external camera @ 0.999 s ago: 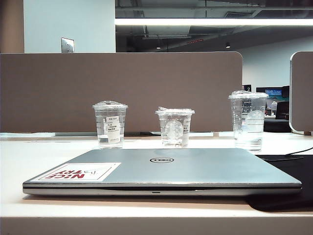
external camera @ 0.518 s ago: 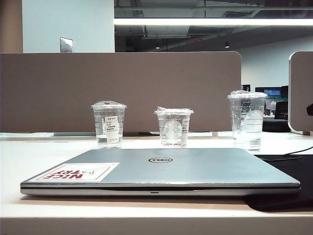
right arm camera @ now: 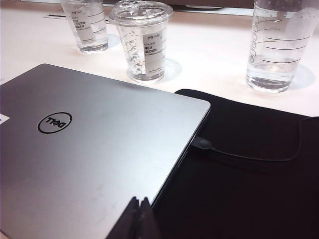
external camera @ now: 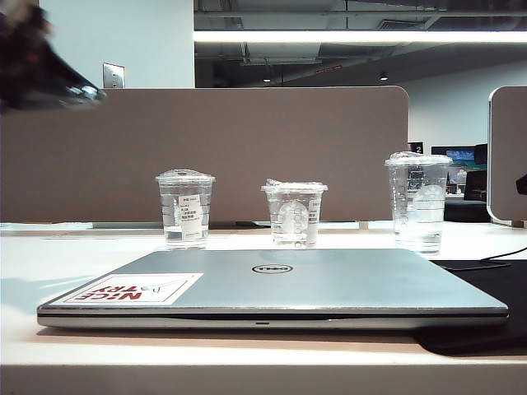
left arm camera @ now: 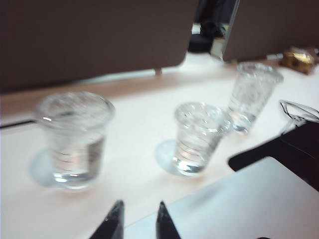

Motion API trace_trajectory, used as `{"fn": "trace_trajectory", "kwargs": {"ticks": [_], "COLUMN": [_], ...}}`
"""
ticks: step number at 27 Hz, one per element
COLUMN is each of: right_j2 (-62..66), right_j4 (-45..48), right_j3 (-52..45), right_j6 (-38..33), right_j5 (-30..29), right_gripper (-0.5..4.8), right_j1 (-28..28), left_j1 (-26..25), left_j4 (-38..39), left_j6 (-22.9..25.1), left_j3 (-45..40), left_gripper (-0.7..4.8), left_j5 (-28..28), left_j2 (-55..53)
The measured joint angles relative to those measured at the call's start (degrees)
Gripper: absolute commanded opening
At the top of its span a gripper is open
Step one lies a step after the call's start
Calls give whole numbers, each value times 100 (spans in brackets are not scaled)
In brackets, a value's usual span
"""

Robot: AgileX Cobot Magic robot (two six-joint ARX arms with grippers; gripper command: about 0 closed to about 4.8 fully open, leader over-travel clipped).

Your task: Pick up the coffee cup on the middle and place it on the left side of the laptop.

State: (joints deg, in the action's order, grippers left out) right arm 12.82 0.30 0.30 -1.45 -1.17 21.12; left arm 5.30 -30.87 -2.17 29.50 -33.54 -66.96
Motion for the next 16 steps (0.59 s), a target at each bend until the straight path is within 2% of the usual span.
{"fn": "trace_trajectory", "kwargs": {"ticks": [2, 3, 4, 10, 13, 14, 16], "right_j2": [-2, -2, -2, -28, -28, -28, -33], "right_j4": [-4, -4, -7, -17, -20, -20, -20], "right_j3": [0, 0, 0, 0, 0, 0, 0], "right_j6": [-2, -2, -2, -2, -2, -2, -2], "right_j5": [4, 2, 2, 2, 2, 2, 4], "right_gripper": [-5, -5, -5, -5, -5, -5, -5], "right_j1": [-2, 0, 0, 0, 0, 0, 0], "left_j1": [157, 267, 409, 885, 1130, 1196, 1340], "left_j4": [-4, -13, -24, -470, -535, -535, -573], "left_j6": [0, 0, -2, 48, 282, 339, 490], "left_j3": [345, 577, 870, 1572, 1827, 1919, 2188], "left_gripper": [97, 151, 182, 330, 425, 472, 479], "left_j5": [-94, -103, -221, -621, -647, -632, -592], "left_j2": [-623, -1036, -1637, -2944, -3438, -3571, -3860]}}
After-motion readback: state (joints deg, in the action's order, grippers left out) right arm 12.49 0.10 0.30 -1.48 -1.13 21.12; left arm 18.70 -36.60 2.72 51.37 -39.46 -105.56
